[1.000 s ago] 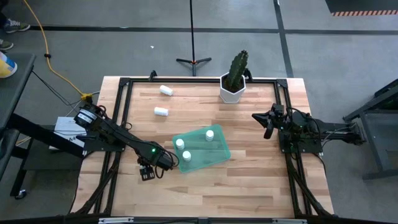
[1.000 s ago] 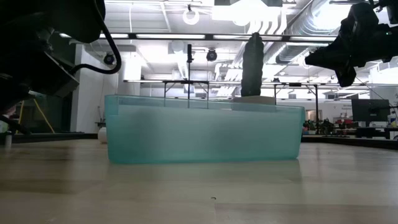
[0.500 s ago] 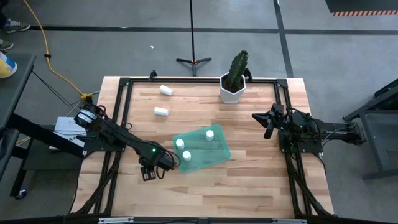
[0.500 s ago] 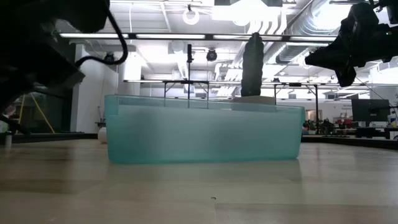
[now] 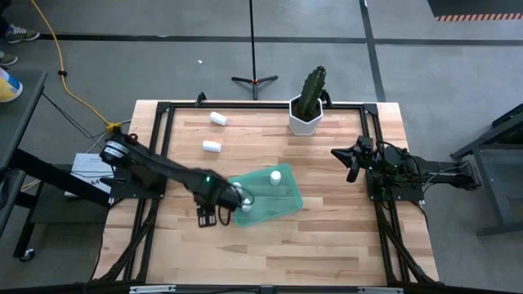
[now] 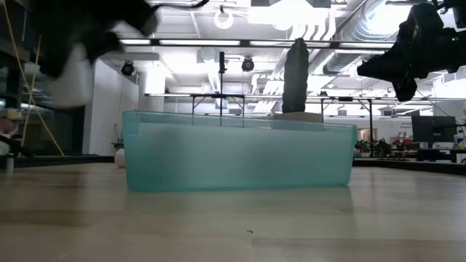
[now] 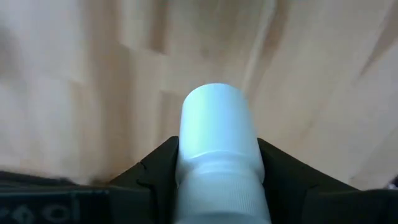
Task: Pick and place pill bottles into a basket
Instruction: Put the bottom white pill bottle into the green bin
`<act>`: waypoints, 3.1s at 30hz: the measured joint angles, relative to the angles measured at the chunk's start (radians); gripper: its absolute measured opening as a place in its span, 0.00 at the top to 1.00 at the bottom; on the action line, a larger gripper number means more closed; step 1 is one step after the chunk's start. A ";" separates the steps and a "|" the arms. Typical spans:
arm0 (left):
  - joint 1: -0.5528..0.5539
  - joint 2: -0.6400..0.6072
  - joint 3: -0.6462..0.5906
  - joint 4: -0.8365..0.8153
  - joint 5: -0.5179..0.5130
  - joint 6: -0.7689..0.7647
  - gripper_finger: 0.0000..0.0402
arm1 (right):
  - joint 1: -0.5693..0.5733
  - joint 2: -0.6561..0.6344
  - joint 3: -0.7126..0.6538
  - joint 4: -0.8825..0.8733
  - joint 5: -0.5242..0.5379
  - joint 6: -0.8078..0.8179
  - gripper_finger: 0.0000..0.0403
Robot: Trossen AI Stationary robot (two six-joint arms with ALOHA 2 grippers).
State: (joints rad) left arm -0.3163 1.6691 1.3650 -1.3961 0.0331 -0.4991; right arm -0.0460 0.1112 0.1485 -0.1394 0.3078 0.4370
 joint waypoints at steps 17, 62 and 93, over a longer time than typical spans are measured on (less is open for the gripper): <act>0.235 0.060 0.297 0.245 -0.162 0.232 0.48 | 0.000 0.000 0.000 0.000 -0.023 0.000 0.97; 0.298 0.396 0.368 0.182 -0.098 0.652 0.48 | 0.000 0.000 0.000 -0.013 -0.023 0.000 0.97; 0.303 0.457 0.367 0.139 -0.086 0.679 0.44 | 0.000 -0.001 0.001 -0.054 -0.023 0.000 0.97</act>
State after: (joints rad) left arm -0.0132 2.1258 1.7317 -1.2572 -0.0532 0.1802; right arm -0.0460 0.1101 0.1490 -0.1935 0.2848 0.4370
